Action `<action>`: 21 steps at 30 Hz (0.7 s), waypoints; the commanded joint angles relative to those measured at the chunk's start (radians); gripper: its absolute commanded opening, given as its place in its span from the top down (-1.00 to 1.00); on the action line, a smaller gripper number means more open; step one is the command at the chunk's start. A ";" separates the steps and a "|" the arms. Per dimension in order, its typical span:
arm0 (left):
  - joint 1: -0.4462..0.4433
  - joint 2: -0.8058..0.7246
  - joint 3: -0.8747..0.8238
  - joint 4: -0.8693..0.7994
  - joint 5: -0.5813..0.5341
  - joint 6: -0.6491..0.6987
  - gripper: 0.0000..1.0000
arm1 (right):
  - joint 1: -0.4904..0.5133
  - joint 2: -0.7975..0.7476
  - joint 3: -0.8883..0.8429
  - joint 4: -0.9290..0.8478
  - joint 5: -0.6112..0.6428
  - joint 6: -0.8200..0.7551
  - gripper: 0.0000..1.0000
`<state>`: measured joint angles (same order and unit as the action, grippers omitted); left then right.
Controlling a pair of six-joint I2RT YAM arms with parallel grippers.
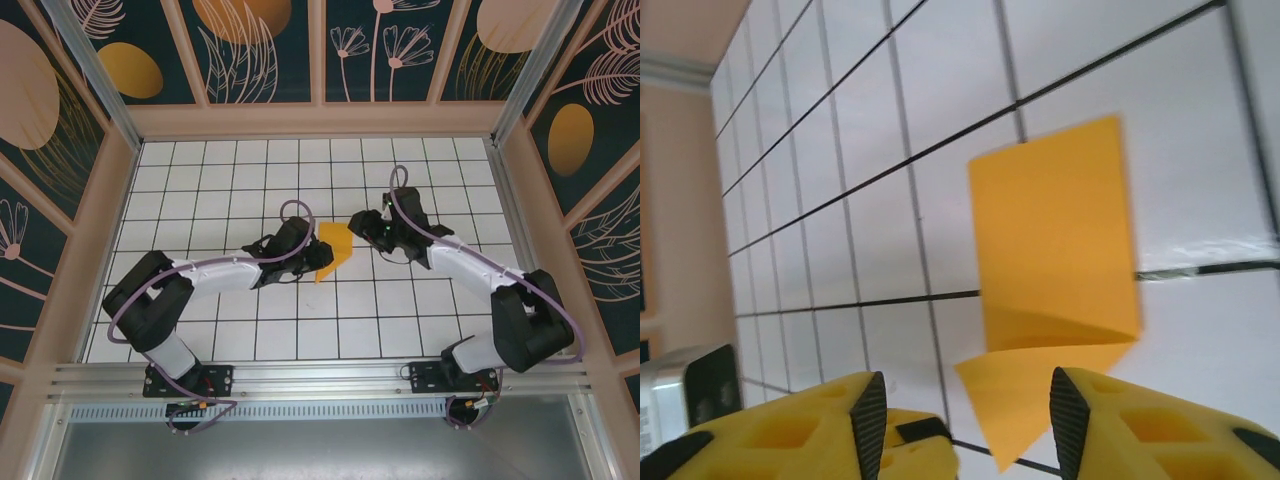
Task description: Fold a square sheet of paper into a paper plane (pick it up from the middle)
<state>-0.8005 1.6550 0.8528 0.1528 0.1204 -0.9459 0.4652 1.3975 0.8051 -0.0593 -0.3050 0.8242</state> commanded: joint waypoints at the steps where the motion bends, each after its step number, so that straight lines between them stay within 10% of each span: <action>1: 0.004 0.028 0.005 0.068 0.045 0.034 0.50 | -0.012 -0.035 -0.058 -0.071 0.074 0.018 -0.09; 21: 0.035 0.192 0.101 -0.067 -0.053 0.080 0.92 | -0.036 0.155 -0.006 0.062 -0.116 -0.007 -0.22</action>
<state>-0.7685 1.8221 0.9382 0.1333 0.0986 -0.8654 0.4324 1.5322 0.7551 -0.0376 -0.3725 0.8288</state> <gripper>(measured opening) 0.055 0.613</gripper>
